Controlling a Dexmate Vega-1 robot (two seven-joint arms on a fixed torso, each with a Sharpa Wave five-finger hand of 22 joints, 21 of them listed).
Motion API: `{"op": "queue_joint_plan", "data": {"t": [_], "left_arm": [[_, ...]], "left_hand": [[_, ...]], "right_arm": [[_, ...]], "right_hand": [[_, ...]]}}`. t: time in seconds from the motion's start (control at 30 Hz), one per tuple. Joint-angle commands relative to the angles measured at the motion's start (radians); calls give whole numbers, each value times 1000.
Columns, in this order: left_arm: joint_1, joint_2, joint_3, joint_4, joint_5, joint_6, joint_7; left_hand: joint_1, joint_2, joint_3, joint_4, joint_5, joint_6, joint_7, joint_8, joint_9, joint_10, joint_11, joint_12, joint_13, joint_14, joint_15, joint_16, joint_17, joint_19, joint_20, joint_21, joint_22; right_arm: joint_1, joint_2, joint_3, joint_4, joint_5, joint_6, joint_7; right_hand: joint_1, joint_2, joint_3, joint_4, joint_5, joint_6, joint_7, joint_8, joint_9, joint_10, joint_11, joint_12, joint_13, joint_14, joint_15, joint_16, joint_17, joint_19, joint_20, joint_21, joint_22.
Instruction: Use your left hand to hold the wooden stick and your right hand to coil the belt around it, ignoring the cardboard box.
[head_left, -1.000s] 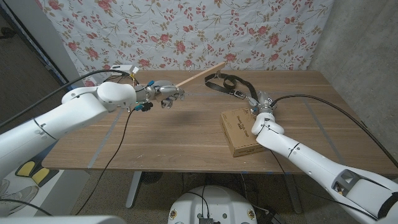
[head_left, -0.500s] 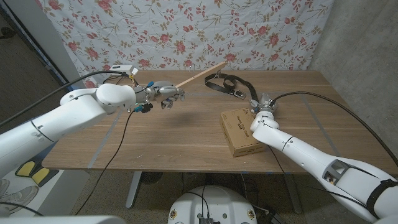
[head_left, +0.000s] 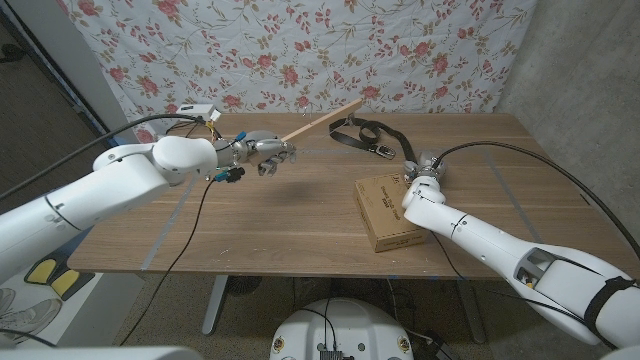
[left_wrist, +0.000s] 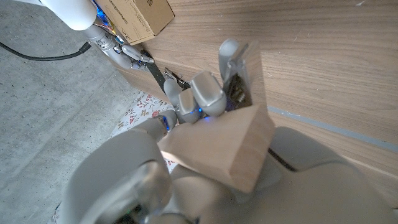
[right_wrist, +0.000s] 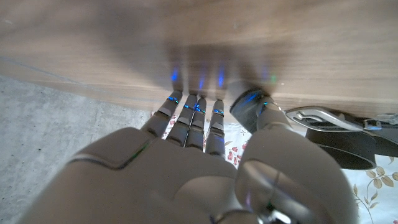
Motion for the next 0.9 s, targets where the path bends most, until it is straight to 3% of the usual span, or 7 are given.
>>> {"op": "queue_joint_plan", "data": {"t": [0.03,0.07,0.23,0.4,0.5,0.67,0.9], "left_arm": [[14,11,-8,-10,-2,3,13],[15,12,-8,-10,-3,3,13],[13,10,-3,-5,-4,7,10],[-9,3,17,-2,7,20,-5],[-23,-1,27,-4,17,28,-11],[-39,-7,37,-6,24,40,-19],[-62,-18,54,-9,43,51,-25]], "left_hand": [[-4,0,10,-1,-1,34,41,6,-4,-5,3,7,2,3,-4,-7,-3,-6,-1,12,-4],[-5,0,10,-1,-1,34,41,5,-6,-4,2,7,2,5,-4,-4,1,-8,-1,17,-1],[-9,0,14,-1,-4,30,41,7,-6,-4,2,8,3,5,-4,-4,5,-10,-3,21,-12],[-11,0,16,-2,-6,31,41,7,-10,-7,3,7,2,4,-4,-6,4,-11,-3,27,-16],[-14,-1,19,-2,-7,29,39,9,-11,-6,4,8,2,6,-4,-6,5,-16,-3,36,-16],[-17,-1,22,-2,-9,27,41,10,-14,-8,4,7,2,7,-4,-10,1,-18,-3,42,-20],[-21,-1,25,-2,-11,27,40,12,-18,-10,1,7,2,3,-4,-12,2,-20,-3,49,-26]], "right_arm": [[-9,-12,-35,18,-47,74,-56],[-12,-14,-39,19,-56,83,-65],[-46,-20,-29,25,-92,164,-151],[-96,-39,10,26,-107,325,-255],[-135,-54,68,-7,-64,426,-276],[-201,-69,165,-47,23,613,-296],[-296,-151,326,-141,329,911,-1]], "right_hand": [[139,4,5,-9,21,160,-35,31,6,154,-36,105,49,171,-100,145,144,64,-16,13,6],[231,2,6,-12,25,270,-58,54,9,244,-72,175,78,243,-137,234,217,123,-33,35,11],[432,25,12,-7,26,487,-65,158,60,367,-131,323,175,359,-190,402,395,188,-63,77,24],[442,41,-14,24,2,488,-78,192,92,453,-139,397,225,430,-191,469,476,222,-95,113,41],[424,61,-29,49,-15,478,-80,188,84,530,-134,455,261,494,-194,495,523,227,-116,142,63],[421,81,-30,61,-17,475,-64,183,90,544,-131,491,298,509,-196,496,560,221,-128,163,83],[428,102,-22,71,-16,472,-60,197,132,518,-141,530,359,495,-196,483,612,196,-125,188,111]]}}
